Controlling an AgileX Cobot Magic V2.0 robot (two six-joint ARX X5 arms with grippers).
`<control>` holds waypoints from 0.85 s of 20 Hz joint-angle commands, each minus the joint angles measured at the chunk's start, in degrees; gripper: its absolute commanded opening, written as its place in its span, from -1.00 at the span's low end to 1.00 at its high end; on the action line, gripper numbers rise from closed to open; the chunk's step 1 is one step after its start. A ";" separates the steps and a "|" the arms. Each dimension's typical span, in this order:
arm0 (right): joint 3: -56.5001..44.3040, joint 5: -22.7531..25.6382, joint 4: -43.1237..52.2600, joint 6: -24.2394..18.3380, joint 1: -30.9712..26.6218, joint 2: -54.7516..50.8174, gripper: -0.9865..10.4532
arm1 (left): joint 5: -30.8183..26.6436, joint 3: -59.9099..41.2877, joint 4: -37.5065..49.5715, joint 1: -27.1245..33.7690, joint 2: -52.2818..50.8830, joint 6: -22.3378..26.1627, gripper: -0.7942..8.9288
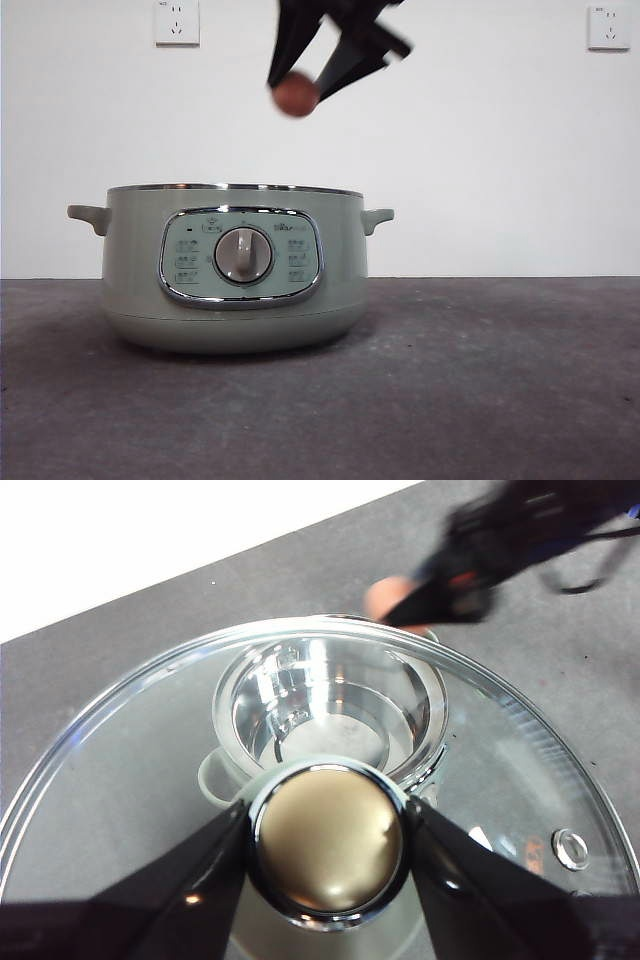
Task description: Pick up the egg,open the lid,put the egg in the pot,close the lid
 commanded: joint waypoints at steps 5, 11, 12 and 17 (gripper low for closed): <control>12.98 -0.22 -3.39 -3.96 1.62 17.14 -0.85 | 0.48 0.31 2.62 0.17 -0.83 -0.37 -0.85; 13.94 0.48 -4.94 -6.75 2.47 23.78 -0.85 | 0.48 0.31 2.62 0.17 -0.81 -0.35 -0.85; 13.94 1.27 -5.22 -7.06 2.73 24.41 -0.85 | 0.48 0.31 2.62 0.17 -0.81 -0.35 -0.85; 13.94 2.51 -7.15 -8.39 2.78 26.23 -0.85 | 0.46 0.31 2.60 0.17 -0.81 -0.35 -0.85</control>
